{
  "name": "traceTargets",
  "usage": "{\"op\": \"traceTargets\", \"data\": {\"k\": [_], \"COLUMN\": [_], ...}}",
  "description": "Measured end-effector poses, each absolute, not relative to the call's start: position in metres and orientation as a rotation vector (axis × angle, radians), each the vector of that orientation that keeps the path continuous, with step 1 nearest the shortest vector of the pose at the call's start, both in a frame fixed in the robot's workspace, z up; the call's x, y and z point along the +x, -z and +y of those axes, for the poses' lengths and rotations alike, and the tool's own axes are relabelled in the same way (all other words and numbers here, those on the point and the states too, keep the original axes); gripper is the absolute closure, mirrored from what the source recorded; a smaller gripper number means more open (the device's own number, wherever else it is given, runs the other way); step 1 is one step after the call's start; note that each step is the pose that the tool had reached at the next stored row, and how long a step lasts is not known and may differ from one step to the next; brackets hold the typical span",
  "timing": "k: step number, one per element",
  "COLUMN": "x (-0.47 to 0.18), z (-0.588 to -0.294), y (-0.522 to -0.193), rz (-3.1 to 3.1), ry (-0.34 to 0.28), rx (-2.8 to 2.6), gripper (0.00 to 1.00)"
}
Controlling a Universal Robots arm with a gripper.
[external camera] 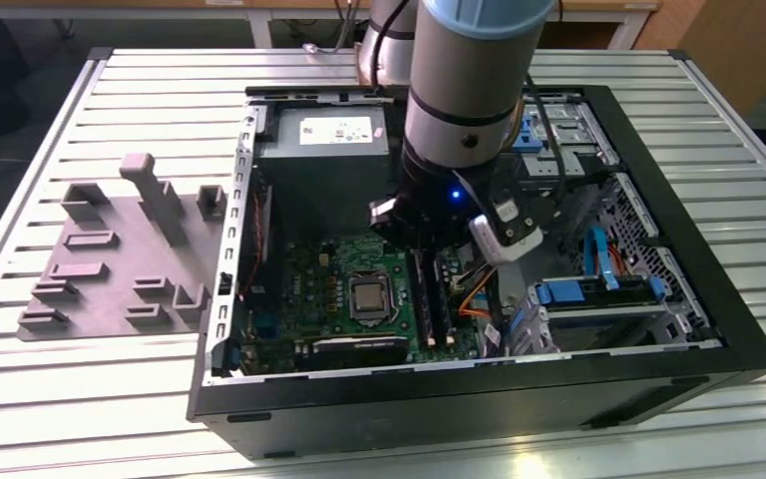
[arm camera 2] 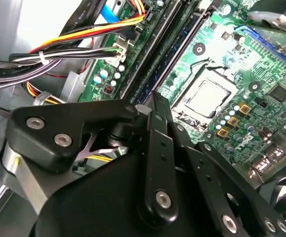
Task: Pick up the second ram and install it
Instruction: 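Press down the second ram until it locks into place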
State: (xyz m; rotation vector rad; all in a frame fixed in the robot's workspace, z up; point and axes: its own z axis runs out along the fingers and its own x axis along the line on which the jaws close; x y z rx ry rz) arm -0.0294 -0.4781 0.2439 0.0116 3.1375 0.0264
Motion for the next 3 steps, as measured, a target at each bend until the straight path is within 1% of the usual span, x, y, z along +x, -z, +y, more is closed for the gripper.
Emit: {"op": "traceTargets", "data": {"k": [3], "x": [-0.0294], "z": [-0.4781], "y": [-0.2446], "rz": [3.137], "ry": [-0.027], "rx": [0.012], "gripper": [0.89]}}
